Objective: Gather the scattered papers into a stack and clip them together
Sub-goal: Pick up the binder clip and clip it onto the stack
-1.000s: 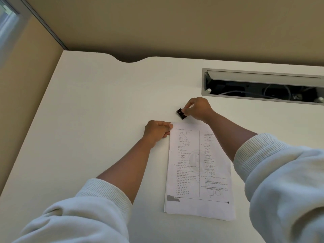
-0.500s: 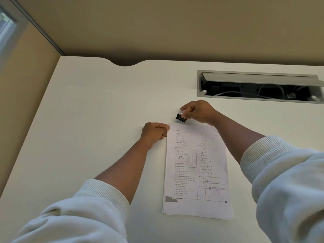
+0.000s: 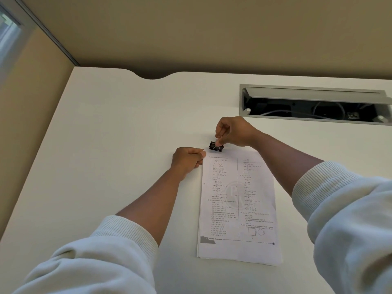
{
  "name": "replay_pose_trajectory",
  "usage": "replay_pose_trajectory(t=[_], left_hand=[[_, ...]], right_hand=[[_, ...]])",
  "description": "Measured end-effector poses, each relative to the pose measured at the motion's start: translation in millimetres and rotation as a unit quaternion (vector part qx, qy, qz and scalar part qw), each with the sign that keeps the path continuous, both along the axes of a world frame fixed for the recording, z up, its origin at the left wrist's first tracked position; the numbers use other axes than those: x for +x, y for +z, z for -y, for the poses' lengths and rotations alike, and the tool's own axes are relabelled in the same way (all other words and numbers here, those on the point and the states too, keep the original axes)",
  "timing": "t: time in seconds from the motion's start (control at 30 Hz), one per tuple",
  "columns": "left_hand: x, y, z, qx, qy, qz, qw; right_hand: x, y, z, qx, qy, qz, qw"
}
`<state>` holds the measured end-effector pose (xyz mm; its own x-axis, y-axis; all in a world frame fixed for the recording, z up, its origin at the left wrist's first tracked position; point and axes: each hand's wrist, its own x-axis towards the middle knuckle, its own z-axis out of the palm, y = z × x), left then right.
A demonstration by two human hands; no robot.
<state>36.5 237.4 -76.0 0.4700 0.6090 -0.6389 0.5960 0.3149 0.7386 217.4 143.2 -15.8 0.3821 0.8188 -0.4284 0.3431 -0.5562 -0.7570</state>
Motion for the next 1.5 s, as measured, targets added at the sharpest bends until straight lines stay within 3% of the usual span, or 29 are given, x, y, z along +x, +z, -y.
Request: replay_pose_trajectory(t=[0.5, 0.93, 1.5], left_hand=[[-1, -3, 3, 0.036, 0.001, 0.012, 0.999], [-2, -2, 9, 0.064, 0.014, 0.044, 0.997], [-3, -10, 10, 0.040, 0.053, 0.070, 0.995]], right_hand=[[4, -1, -9, 0.000, 0.026, 0.041, 0.999], [-1, -9, -14, -0.026, 0.057, 0.019, 0.998], [-4, -18, -18, -0.042, 0.054, 0.008, 0.998]])
